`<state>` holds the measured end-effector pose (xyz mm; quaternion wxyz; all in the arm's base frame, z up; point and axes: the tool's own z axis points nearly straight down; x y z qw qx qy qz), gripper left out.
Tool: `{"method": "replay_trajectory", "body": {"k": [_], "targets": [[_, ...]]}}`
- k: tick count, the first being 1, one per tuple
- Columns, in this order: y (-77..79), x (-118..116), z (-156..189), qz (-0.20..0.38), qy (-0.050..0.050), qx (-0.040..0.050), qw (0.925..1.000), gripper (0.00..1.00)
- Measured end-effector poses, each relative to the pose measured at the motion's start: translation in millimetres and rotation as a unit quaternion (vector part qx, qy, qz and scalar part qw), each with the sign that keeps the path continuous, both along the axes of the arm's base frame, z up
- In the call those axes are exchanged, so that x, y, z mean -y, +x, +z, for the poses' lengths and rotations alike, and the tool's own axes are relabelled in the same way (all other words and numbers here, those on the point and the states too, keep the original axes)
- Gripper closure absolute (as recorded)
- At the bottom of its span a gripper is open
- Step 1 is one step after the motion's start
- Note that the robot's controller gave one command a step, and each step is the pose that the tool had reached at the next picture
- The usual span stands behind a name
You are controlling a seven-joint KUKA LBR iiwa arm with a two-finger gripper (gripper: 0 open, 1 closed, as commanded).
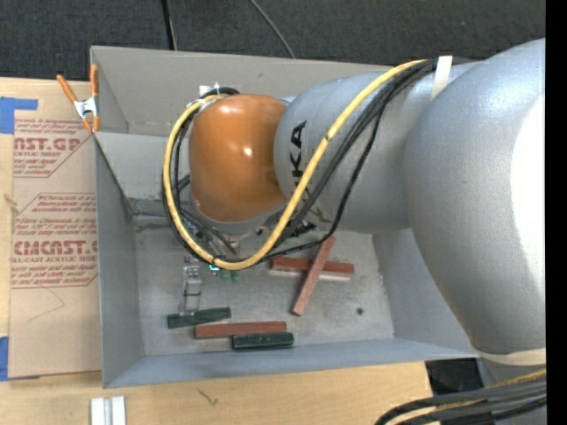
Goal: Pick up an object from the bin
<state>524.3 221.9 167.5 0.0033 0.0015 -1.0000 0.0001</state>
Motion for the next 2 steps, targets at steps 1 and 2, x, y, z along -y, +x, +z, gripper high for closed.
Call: {"method": "replay_trajectory", "body": {"k": [1, 2], "targets": [[2.3, 1, 4, -0.001, 0.001, 0.0034, 1.0, 0.0], [-22.7, 54, -76, 0.035, 0.001, 0.0052, 0.9994, 0.0]]}}
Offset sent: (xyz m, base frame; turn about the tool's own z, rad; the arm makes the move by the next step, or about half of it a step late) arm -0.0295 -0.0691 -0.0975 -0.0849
